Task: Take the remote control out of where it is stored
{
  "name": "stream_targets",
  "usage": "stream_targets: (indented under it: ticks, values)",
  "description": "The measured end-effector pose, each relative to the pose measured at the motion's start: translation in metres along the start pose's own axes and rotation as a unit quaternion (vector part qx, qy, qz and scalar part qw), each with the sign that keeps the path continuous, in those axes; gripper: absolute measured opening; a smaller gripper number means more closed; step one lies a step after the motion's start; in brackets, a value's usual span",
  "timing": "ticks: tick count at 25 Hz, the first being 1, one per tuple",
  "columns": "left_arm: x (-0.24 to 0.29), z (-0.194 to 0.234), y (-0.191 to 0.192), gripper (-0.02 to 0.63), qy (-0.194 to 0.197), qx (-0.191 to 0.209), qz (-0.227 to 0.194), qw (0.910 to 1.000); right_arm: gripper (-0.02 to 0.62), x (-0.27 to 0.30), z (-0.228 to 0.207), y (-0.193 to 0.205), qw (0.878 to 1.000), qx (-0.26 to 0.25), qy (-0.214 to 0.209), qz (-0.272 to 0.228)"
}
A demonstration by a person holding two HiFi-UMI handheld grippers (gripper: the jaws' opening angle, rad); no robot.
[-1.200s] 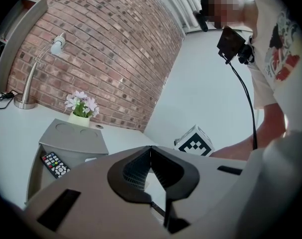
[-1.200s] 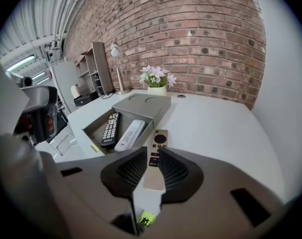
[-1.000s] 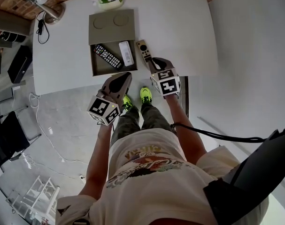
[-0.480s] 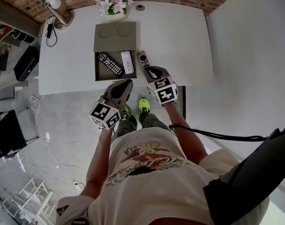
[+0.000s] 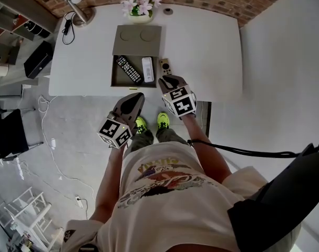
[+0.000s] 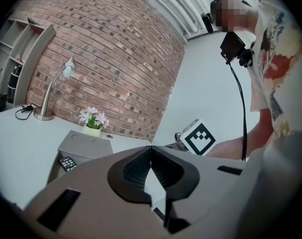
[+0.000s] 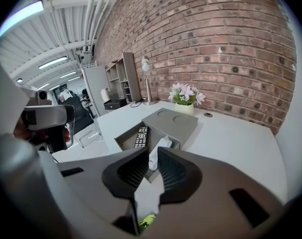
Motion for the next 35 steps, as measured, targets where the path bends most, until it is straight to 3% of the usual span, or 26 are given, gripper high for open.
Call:
stream_targets:
  ticks: [14,23,35]
  values:
    - [-0.029,-0.011,0.015,0.006,-0.093,-0.002,-0.016,0.9955,0.055,0.012,0.038,-0.004,0.994,-0.045,-0.100,-0.004]
    - [-0.047,0.001,0.028,0.006,-0.090,-0.021,-0.019,0.9956,0.081,0.032,0.055,-0.006,0.994,-0.057,-0.097,0.006]
    - [-0.077,0.050,0.027,0.006,-0.076,-0.042,-0.015,0.9961,0.112,0.072,0.088,-0.019,0.994,-0.065,-0.086,0.033]
Point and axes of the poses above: the fingertips, and each gripper's own axes: x forward along the fingers, z to its left, y out of its underside, the point moved 6 cm from there along -x, backward along the fingers, and after that the axes turned 14 degrees about y, right-handed, at the moved point
